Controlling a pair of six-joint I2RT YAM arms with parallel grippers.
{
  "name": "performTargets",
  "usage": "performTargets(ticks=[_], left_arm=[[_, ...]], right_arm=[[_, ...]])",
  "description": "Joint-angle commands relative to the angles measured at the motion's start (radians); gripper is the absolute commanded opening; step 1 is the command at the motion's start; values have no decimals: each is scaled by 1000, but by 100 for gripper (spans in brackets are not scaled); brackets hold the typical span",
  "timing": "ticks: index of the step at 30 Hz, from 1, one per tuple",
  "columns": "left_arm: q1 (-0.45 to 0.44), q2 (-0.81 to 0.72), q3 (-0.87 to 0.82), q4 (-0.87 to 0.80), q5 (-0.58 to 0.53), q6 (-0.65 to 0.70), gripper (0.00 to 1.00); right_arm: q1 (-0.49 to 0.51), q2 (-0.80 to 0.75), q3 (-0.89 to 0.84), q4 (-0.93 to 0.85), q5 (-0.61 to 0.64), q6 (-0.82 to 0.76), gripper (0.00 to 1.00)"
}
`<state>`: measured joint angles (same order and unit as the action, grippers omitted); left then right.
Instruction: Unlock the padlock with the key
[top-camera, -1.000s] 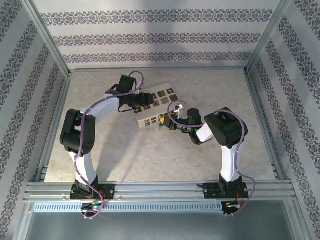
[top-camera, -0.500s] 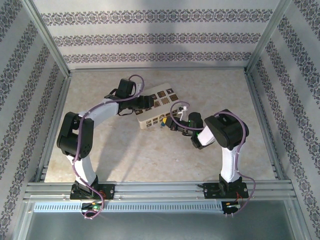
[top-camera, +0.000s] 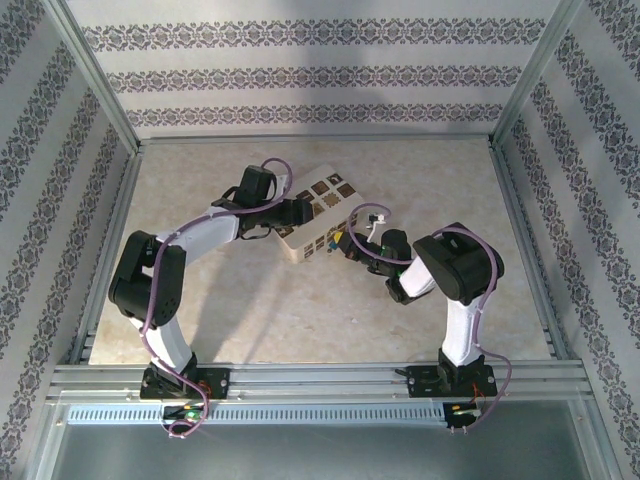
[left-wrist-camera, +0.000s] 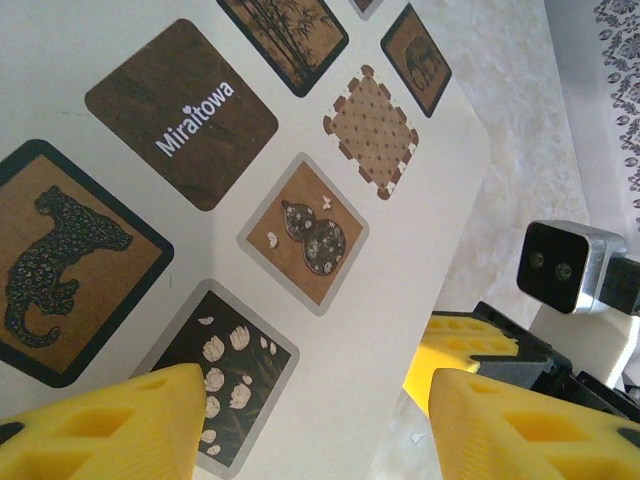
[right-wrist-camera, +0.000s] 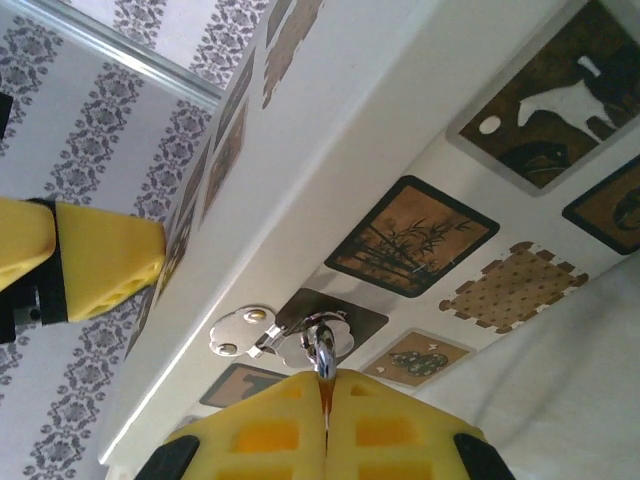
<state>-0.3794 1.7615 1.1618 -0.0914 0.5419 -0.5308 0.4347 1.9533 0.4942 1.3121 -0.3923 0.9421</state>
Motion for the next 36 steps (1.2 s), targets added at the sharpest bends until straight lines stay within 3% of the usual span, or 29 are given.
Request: performTargets(ticks=[1, 18, 26, 36], left_arm=[[-19, 6, -53, -96, -11, -37, 61], [-41, -22, -112, -93, -44, -35, 62], [17, -15, -95, -95, -29, -30, 62], [27, -74, -67, -71, 13, -47, 64]], right_arm=[[10, -42, -2, 72, 83, 21, 0], [-2, -102, -26, 27, 166, -1, 0], [-22, -226, -71, -71, 173, -64, 0], [-51, -429, -89, -295, 182, -162, 0]])
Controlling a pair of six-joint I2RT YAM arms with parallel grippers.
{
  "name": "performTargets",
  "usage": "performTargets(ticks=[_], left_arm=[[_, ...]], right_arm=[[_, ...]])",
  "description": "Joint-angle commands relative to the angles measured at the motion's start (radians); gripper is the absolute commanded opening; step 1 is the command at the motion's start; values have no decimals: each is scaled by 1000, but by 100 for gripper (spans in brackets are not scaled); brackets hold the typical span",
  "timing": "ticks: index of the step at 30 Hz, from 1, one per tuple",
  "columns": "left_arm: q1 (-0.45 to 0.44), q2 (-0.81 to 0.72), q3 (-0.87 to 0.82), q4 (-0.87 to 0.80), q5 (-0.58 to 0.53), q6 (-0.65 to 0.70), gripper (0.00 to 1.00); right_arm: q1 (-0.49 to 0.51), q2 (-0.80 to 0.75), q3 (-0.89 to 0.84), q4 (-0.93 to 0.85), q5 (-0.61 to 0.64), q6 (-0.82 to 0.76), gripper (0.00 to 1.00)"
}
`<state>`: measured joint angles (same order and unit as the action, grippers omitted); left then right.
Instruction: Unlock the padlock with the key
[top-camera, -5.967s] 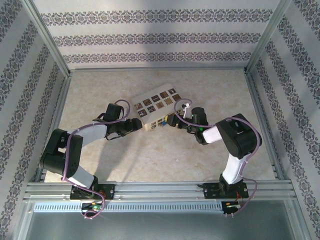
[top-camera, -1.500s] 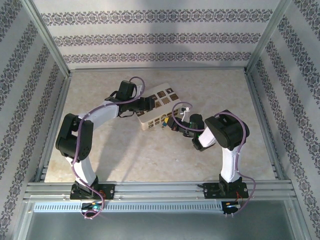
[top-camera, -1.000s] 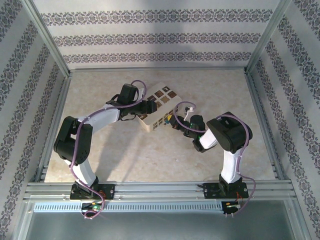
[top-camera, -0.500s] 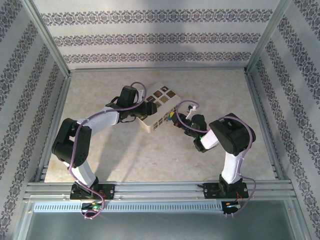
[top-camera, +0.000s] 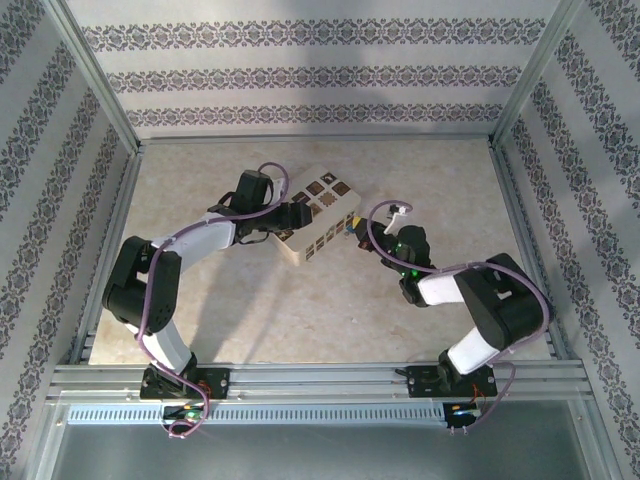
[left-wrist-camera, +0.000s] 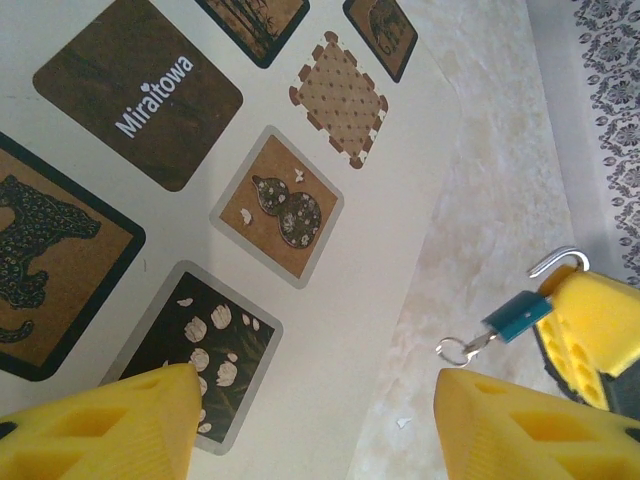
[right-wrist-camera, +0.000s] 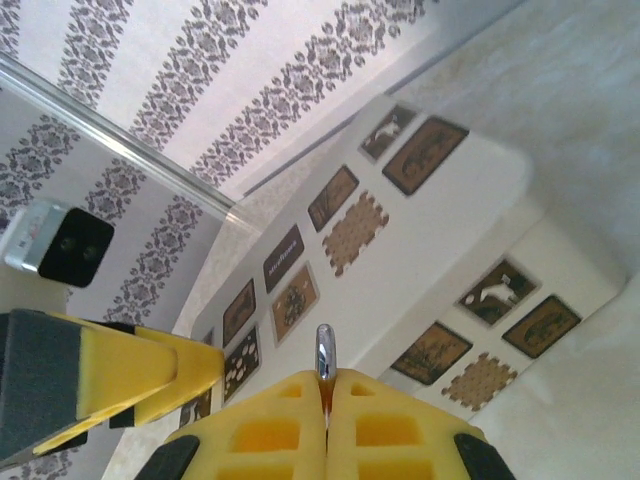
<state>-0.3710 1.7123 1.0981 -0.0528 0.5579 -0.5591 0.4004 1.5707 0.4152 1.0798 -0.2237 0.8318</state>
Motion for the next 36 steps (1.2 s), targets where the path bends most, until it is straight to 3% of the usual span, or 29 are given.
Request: performTargets(ticks=[1, 16, 21, 28, 36], left_arm=[[19, -41, -4, -105, 0, -21, 65], [60, -361, -154, -85, -131, 42, 79], [68, -515, -255, -85, -285, 88, 83], [76, -776, -406, -52, -533, 169, 99], [77, -951, -520, 43, -683, 259, 99]], right_arm=[[-20, -66, -10, -87, 9, -60, 0], [-46, -348, 51, -543, -28, -230, 0], [-68, -387, 76, -644, -122, -270, 0], [-78, -440, 155, -898, -224, -347, 0], [-77, -474, 214, -1066, -267, -369, 0]])
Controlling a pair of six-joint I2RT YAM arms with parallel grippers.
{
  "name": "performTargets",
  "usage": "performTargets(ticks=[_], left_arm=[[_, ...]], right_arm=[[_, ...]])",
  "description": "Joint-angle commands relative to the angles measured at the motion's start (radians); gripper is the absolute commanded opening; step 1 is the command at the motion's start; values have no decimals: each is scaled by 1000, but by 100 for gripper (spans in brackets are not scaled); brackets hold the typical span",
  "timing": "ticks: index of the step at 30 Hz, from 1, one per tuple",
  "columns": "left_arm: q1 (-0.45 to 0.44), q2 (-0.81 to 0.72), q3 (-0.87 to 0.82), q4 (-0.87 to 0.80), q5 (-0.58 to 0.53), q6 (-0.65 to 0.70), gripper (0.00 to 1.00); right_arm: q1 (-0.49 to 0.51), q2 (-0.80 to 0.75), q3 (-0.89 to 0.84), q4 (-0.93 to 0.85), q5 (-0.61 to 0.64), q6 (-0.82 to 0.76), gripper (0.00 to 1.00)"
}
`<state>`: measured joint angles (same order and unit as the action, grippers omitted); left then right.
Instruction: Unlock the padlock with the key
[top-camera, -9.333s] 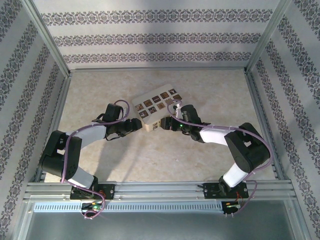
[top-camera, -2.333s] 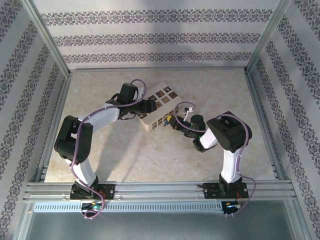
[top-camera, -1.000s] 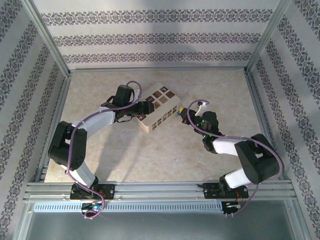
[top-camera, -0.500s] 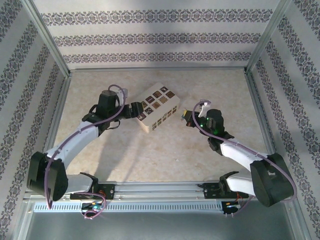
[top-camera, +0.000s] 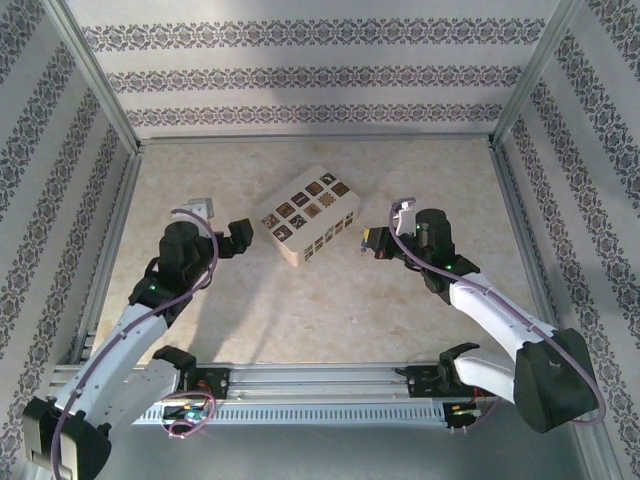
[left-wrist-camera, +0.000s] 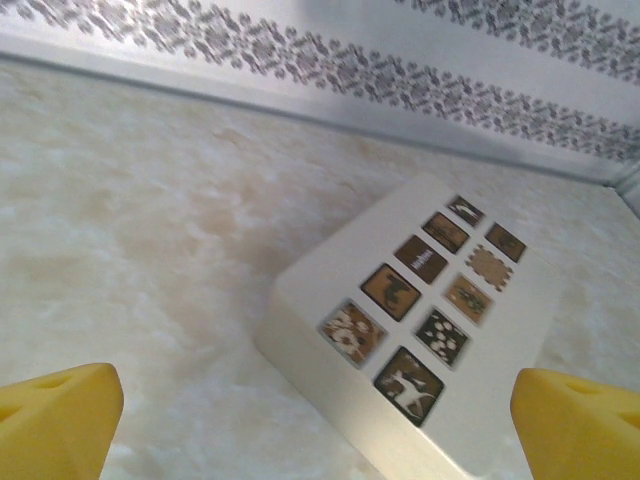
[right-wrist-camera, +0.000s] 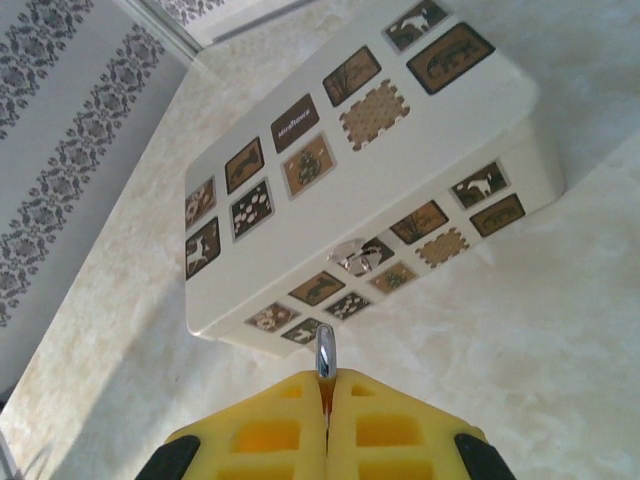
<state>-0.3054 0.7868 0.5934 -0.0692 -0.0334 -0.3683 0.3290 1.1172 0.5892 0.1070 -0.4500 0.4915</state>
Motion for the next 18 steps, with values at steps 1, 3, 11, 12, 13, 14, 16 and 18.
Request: performTargets(ticks=[1, 3, 11, 12, 13, 14, 16, 18], left_arm=[[11, -27, -15, 49, -96, 76, 99], [12, -29, -14, 27, -107, 84, 99], [12, -58, -75, 51, -153, 66, 99], [11, -58, -77, 51, -157, 69, 99], [12, -58, -76, 52, -160, 72, 99], [11, -56, -75, 49, -164, 77, 99], [11, -52, -72, 44, -168, 86, 99], [12, -47, -68, 38, -170, 93, 99]], right_arm=[[-7, -23, 46, -112, -42, -30, 0], [-5, -26, 65, -170, -45, -26, 0], [43, -21, 122, -383, -41, -20, 0], [52, -19, 125, -405, -35, -17, 0], [61, -16, 130, -422, -30, -16, 0], [72, -12, 135, -445, -22, -16, 0], [93, -2, 149, -478, -9, -14, 0], [117, 13, 159, -500, 0, -10, 0]])
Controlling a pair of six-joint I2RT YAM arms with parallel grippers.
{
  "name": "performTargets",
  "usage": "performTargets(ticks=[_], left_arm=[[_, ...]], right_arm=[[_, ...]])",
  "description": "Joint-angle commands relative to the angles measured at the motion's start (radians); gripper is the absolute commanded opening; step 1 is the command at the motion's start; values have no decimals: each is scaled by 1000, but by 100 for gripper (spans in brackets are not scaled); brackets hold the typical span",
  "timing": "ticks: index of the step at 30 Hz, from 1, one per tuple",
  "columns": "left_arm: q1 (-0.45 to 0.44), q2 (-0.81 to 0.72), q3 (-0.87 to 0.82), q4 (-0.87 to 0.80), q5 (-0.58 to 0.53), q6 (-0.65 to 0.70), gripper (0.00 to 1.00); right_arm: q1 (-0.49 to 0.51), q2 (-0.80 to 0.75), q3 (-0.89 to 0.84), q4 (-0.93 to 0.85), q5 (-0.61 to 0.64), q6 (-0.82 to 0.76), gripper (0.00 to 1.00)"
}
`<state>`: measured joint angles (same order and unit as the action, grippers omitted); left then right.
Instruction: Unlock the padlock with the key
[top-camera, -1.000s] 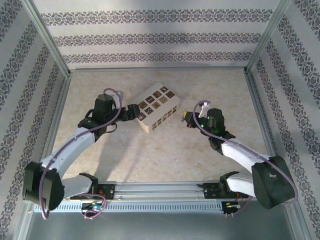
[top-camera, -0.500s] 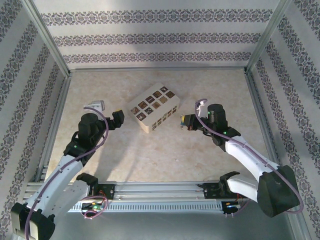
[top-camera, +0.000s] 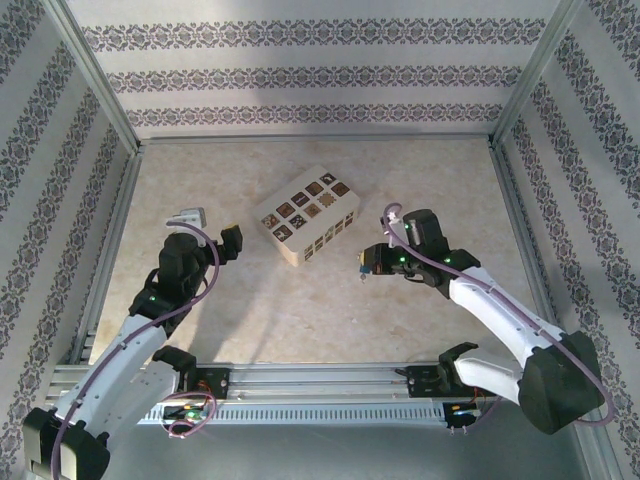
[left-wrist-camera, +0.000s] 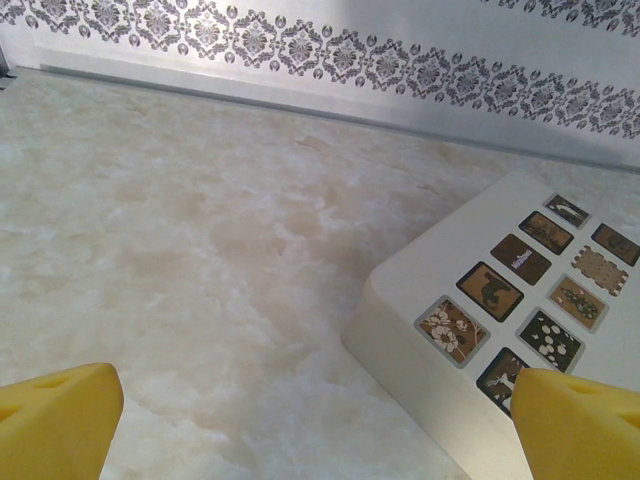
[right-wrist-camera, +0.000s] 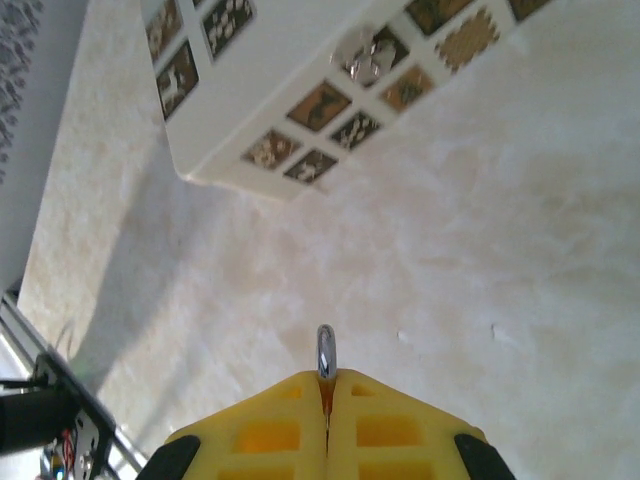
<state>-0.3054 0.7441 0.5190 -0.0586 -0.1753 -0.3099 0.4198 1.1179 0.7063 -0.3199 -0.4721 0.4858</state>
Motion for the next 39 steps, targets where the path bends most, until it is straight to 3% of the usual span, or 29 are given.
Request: performTargets(ticks=[1, 18, 39], left_arm=[[11, -4, 8, 26, -29, 35, 99], [11, -7, 16, -8, -77, 21, 99], [13, 9, 28, -10, -66, 16, 99]], right_arm=[[37, 19, 45, -78, 26, -1, 0], [203, 234, 83, -52, 32, 70, 0], [252, 442, 105, 29, -23, 89, 0]])
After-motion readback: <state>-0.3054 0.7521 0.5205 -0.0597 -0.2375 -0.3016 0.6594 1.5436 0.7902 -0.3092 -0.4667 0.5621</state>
